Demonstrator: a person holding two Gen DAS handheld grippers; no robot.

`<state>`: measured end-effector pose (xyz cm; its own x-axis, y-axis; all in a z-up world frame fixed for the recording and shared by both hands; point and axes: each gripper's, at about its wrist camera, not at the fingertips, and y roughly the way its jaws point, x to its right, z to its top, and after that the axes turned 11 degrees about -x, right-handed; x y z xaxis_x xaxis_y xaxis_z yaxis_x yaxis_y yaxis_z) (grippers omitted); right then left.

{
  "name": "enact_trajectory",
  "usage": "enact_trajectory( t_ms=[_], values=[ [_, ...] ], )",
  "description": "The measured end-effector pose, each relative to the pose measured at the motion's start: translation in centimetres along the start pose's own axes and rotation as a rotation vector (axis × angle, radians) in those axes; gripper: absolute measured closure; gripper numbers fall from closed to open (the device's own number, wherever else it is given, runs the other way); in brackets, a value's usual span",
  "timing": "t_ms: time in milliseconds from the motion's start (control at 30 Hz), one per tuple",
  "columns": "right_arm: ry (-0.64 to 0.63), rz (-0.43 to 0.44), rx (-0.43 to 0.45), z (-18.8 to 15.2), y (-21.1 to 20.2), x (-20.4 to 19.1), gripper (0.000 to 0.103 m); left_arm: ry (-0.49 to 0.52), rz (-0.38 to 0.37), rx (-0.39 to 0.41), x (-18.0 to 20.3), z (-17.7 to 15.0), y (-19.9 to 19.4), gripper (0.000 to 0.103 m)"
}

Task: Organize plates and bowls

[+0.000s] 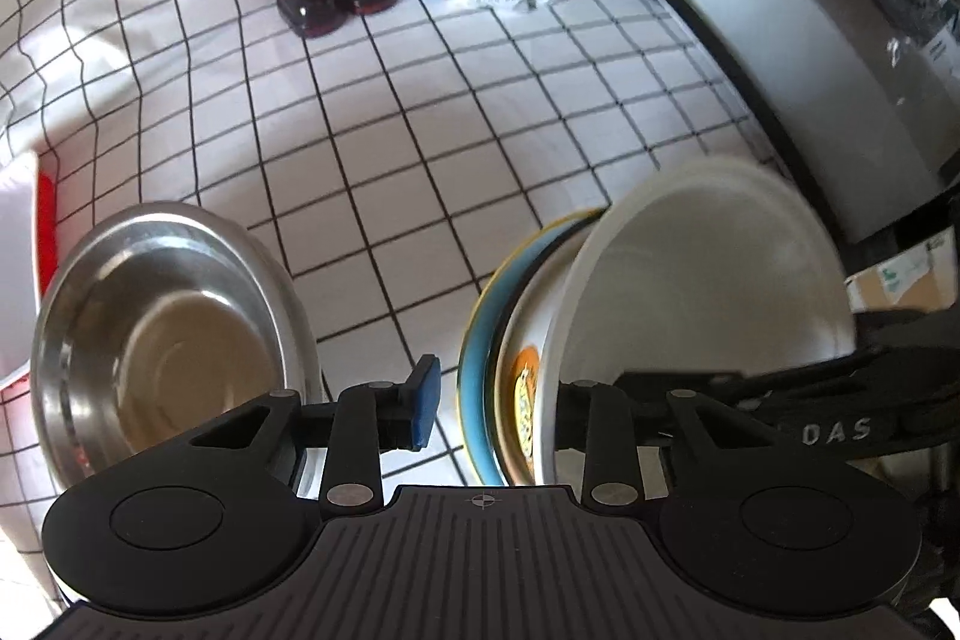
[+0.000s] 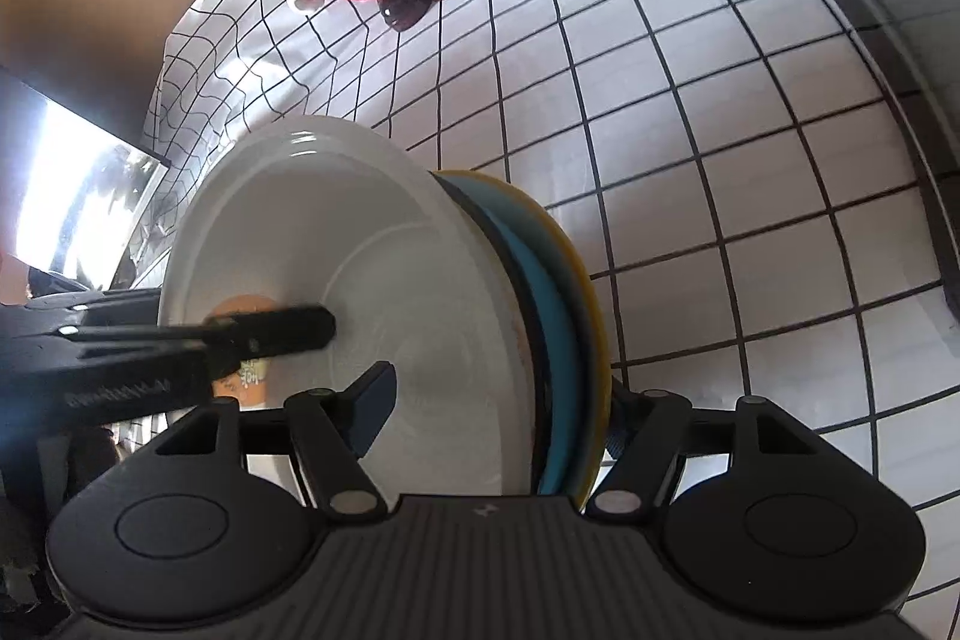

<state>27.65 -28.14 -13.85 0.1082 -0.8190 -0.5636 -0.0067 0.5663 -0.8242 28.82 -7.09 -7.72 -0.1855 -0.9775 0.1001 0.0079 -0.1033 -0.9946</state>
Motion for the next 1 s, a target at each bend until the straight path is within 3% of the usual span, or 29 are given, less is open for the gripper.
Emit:
enact_trajectory(
  t_ms=[133, 400, 600, 1000],
  values=[
    [-0.017, -0.069, 0.032, -0.1, -0.1, -0.4, 0.034, -0.01, -0.019, 0.008, -0.4, -0.2, 0.2, 0.069],
    [0.014, -0.099, 0.035, 0.0, -0.1, -0.1, 0.033, -0.004, -0.047, 0.019, 0.0, -0.2, 0.1, 0.067],
    [0.027, -0.054, 0.033, -0.3, -0.1, 0.4, 0.03, -0.022, -0.09, 0.001, -0.6, 0.2, 0.9, 0.062],
    [0.01, -0.02, 0.011, -0.4, 0.3, -1.0, 0.026, -0.007, -0.082, 0.002, -0.6, -0.2, 0.8, 0.064]
  ],
)
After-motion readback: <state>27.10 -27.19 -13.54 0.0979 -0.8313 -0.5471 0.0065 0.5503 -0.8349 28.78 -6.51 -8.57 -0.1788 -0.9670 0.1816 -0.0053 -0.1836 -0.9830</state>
